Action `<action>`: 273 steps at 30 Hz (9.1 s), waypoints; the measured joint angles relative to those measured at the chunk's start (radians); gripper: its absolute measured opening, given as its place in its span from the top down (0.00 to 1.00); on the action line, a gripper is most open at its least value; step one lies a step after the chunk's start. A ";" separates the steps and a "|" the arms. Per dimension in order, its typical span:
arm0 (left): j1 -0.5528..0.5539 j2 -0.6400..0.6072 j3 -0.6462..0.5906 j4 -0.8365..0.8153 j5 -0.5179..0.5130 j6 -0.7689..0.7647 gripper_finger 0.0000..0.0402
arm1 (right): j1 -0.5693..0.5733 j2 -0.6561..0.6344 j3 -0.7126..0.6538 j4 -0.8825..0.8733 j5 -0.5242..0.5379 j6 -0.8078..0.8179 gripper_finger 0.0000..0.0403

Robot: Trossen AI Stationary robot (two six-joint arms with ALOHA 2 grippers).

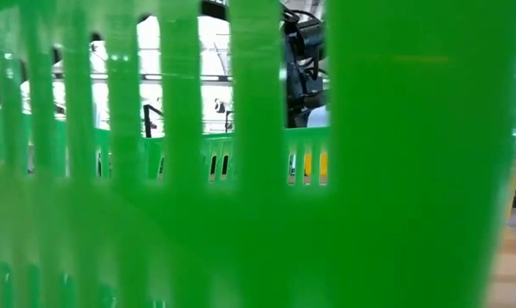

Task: Stack baskets on shelf by color
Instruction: Adjust the green baskets on the shelf, then stack the right yellow bin on top of the yellow bin

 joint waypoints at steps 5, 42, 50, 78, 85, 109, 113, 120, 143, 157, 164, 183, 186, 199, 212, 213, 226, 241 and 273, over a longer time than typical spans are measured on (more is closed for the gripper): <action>0.000 0.000 0.000 -0.054 -0.030 0.001 1.00 | 0.000 0.000 0.000 0.001 0.000 0.000 0.99; -0.320 -0.428 0.014 -0.550 -0.491 -0.420 1.00 | 0.048 -0.144 0.000 -0.062 -0.073 0.009 1.00; -0.491 -0.668 -0.140 -0.545 -0.623 -0.556 1.00 | 0.047 -0.224 -0.040 -0.062 -0.112 0.016 1.00; -0.695 -1.067 -1.030 -0.306 -0.433 -1.010 1.00 | -0.217 -0.086 -0.773 -0.019 -0.387 1.043 0.91; -0.651 -1.067 -1.029 -0.117 -0.425 -0.714 1.00 | -0.352 0.052 -0.774 -0.019 -0.491 0.979 0.80; -0.631 -1.066 -1.029 0.031 -0.366 -0.476 1.00 | -0.644 0.167 -1.146 0.356 -0.793 0.666 0.54; -0.630 -1.066 -1.029 0.035 -0.368 -0.478 1.00 | -0.664 0.163 -1.204 0.451 -0.813 0.620 0.54; -0.625 -1.066 -1.029 0.041 -0.371 -0.517 1.00 | -0.711 0.165 -1.286 0.636 -0.855 0.539 0.55; -0.619 -1.066 -1.029 0.057 -0.395 -0.607 1.00 | -0.757 0.156 -1.034 0.603 -0.782 0.393 0.99; -0.619 -1.066 -1.029 0.057 -0.396 -0.608 1.00 | -0.903 0.155 -0.600 0.436 -0.246 0.332 0.99; -0.618 -1.066 -1.028 0.058 -0.395 -0.615 1.00 | -0.978 0.133 -0.557 0.085 -0.136 0.601 0.99; -0.533 -1.067 -1.028 0.073 -0.331 -0.410 1.00 | -0.581 -0.262 -0.850 0.027 0.188 1.216 0.99; -0.502 -1.067 -1.028 0.098 -0.314 -0.350 1.00 | -0.588 -0.251 -0.876 0.151 0.167 1.145 0.99; -0.378 -1.067 -1.028 0.125 -0.189 -0.146 1.00 | -0.867 -0.106 -0.883 0.608 -0.056 0.761 0.99; -0.344 -1.067 -1.028 0.116 -0.087 0.093 1.00 | -0.988 0.125 -0.884 0.644 -0.254 0.885 0.99; -0.344 -1.067 -1.028 0.116 -0.082 0.102 1.00 | -0.988 0.129 -0.884 0.622 -0.256 0.916 0.99; -0.344 -1.066 -1.028 0.119 -0.061 0.120 1.00 | -1.016 0.121 -0.882 0.409 -0.266 1.023 0.99; -0.344 -1.067 -1.028 0.120 -0.062 0.065 1.00 | -1.047 0.111 -0.882 0.517 -0.206 0.899 0.99; -0.344 -1.066 -1.029 0.126 -0.063 0.093 1.00 | -1.009 0.205 -0.884 0.421 -0.155 1.036 0.99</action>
